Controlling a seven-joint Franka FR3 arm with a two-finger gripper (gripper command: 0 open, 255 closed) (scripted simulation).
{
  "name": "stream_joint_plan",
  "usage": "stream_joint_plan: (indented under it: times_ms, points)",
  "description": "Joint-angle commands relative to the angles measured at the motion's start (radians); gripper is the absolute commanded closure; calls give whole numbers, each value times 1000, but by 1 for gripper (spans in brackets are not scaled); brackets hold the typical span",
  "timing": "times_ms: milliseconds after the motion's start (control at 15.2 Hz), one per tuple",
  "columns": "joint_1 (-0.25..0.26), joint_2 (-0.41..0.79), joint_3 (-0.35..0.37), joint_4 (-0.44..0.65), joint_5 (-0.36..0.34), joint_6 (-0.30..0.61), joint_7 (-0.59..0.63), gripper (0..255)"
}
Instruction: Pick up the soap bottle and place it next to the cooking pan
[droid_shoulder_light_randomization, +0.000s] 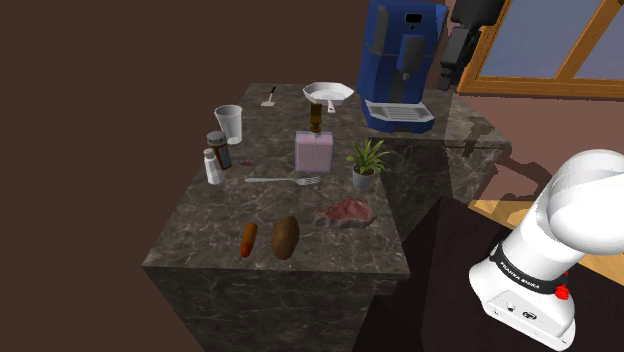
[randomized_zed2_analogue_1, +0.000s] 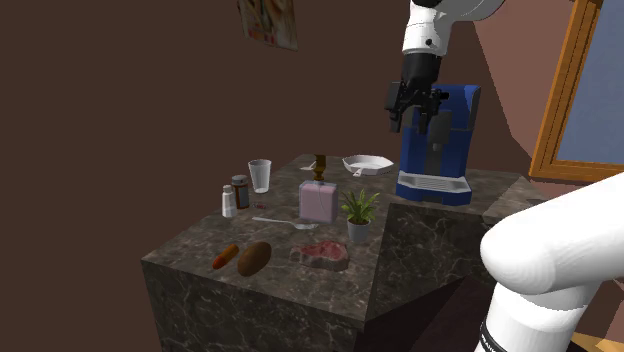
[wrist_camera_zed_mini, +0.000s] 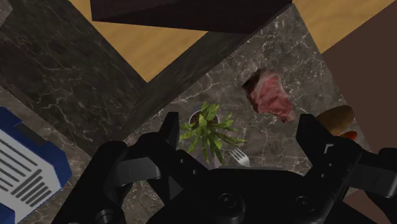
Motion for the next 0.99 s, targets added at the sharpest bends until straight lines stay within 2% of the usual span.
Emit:
stream_joint_plan:
  times_ms: [0, 462, 924]
  points:
    - [0, 0, 0, 0, 0, 0, 0, 0]
    - [16, 193, 26, -19, -14, 224, -33, 0]
    - [29, 424, 51, 30, -34, 420, -54, 0]
